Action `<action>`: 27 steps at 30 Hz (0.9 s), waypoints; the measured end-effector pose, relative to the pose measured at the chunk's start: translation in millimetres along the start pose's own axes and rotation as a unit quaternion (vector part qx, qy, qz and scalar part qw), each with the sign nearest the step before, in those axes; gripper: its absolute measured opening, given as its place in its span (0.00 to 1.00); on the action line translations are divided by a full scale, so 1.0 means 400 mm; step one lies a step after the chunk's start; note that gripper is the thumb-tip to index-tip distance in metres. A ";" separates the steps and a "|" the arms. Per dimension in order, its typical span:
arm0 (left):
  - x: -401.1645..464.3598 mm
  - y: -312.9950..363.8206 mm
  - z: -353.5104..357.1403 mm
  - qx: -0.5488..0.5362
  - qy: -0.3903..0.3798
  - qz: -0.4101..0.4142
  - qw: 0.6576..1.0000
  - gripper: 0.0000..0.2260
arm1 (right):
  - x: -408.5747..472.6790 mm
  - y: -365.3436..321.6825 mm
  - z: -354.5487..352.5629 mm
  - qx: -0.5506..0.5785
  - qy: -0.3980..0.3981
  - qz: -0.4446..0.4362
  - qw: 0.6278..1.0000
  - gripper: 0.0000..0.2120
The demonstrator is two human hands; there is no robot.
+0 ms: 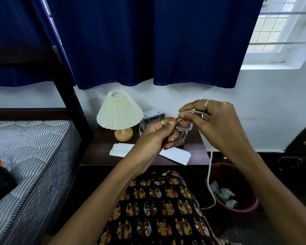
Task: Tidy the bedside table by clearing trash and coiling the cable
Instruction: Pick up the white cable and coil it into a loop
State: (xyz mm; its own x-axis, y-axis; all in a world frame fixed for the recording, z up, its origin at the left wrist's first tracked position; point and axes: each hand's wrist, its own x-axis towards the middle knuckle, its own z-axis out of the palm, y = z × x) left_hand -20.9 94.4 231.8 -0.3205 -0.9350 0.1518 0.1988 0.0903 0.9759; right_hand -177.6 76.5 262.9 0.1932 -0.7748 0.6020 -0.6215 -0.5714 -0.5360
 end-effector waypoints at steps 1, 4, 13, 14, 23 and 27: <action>-0.002 0.001 0.002 -0.004 0.004 0.007 1.000 0.16 | -0.002 0.005 0.003 0.017 -0.003 0.007 1.000 0.03; -0.001 0.009 0.007 -0.052 0.015 0.007 0.999 0.15 | -0.019 0.022 0.015 0.093 -0.014 0.047 0.994 0.05; 0.013 0.017 0.035 -0.158 -0.021 -0.001 0.987 0.16 | -0.077 0.077 0.070 0.308 0.041 0.167 0.936 0.15; 0.016 0.020 0.038 -0.178 -0.022 -0.001 0.984 0.17 | -0.083 0.083 0.079 0.327 0.036 0.178 0.927 0.17; 0.054 0.053 0.037 -0.229 0.021 0.059 0.971 0.15 | -0.166 0.103 0.144 0.269 -0.079 0.230 0.932 0.16; 0.065 0.057 0.022 -0.204 0.052 0.068 0.975 0.13 | -0.200 0.116 0.137 0.077 -0.135 0.151 0.976 0.12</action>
State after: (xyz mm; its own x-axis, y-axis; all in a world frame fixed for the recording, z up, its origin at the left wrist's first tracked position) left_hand -33.0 75.0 259.4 -0.1742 -0.9555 0.2379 0.5918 0.0915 0.8009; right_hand -180.2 97.4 157.4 0.2254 -0.9451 0.2364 -0.5634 -0.3244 -0.7598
